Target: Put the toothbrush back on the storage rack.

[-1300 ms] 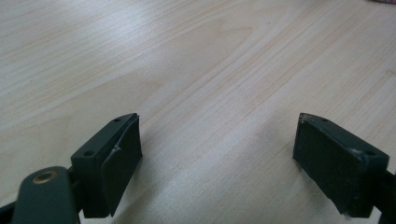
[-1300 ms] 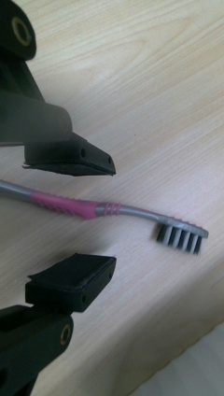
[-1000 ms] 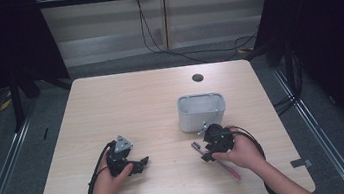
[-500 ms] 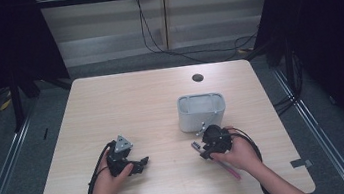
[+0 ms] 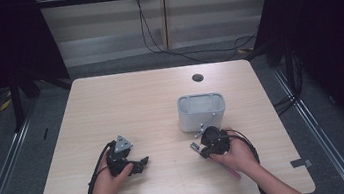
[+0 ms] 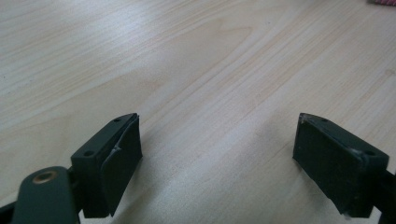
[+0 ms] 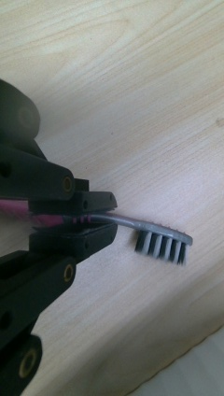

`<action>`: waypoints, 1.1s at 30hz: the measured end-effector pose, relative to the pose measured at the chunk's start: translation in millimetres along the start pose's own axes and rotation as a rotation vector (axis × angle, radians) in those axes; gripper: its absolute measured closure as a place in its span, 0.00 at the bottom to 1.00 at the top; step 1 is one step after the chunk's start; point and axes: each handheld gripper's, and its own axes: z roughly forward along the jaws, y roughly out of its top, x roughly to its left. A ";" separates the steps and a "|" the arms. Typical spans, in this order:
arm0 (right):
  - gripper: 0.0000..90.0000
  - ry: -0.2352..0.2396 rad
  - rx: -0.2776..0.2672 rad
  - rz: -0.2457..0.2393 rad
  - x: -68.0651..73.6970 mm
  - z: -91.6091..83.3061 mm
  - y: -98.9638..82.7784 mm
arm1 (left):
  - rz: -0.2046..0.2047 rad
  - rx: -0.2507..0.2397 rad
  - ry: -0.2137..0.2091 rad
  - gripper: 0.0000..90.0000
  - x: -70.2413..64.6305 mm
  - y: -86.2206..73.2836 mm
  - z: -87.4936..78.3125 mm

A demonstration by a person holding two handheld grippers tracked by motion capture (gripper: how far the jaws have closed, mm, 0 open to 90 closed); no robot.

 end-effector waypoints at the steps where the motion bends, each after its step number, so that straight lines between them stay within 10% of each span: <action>1: 0.93 -0.001 -0.005 0.000 -0.4 -0.3 -0.3 | 0.000 -0.001 0.001 0.17 -0.1 0.0 0.1; 33: 0.93 0.020 -0.273 0.028 -8.9 -63.4 5.4 | 0.000 0.000 -0.001 0.17 0.0 0.0 0.0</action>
